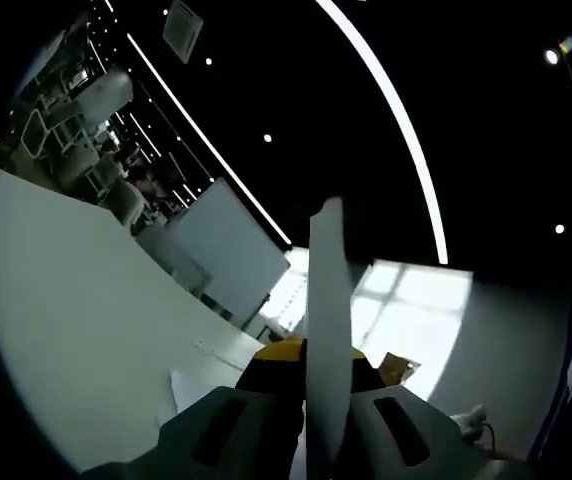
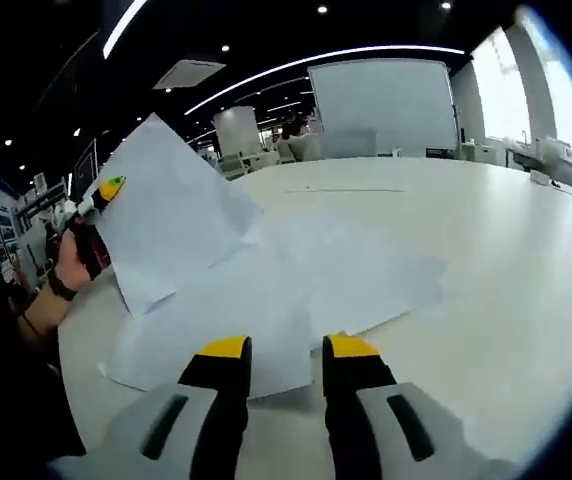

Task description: Organize the stack of printing papers by aligning and flattening the scattered papers on the table

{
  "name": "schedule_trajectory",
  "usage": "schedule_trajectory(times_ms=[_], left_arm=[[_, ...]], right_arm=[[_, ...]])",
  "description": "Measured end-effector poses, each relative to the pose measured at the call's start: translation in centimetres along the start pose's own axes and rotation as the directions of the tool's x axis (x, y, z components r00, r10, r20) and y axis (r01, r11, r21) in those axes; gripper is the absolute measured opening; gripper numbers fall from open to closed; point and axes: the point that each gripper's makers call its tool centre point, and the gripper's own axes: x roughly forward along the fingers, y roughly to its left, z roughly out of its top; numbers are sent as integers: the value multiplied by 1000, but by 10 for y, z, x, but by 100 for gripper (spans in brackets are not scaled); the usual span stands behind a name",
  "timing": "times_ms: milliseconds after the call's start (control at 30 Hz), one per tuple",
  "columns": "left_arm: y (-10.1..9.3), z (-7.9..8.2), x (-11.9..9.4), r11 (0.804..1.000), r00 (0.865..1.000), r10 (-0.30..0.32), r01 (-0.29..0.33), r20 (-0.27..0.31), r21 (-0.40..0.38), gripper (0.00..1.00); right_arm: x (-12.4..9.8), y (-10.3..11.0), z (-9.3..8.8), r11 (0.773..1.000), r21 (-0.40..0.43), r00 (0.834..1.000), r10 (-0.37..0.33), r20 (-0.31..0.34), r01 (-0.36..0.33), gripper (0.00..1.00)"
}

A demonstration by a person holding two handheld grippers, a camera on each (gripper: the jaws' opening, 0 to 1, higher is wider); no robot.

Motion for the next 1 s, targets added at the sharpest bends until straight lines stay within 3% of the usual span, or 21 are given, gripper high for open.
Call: schedule_trajectory(times_ms=[167,333,700,1000], left_arm=[[1,0,0,1000,1000,0,0,-1,-1,6],[1,0,0,1000,1000,-1,1,-2,-2,6],[1,1,0,1000,1000,-2,2,-1,0,6],[-2,0,0,1000,1000,-7,7,0,-4,6]], right_arm=[[1,7,3,994,85,998,60,26,-62,20],[2,18,7,972,182,988,140,60,-148,18],[5,17,1,984,129,992,121,28,-124,4],[5,16,-1,985,126,993,115,18,-116,1]])
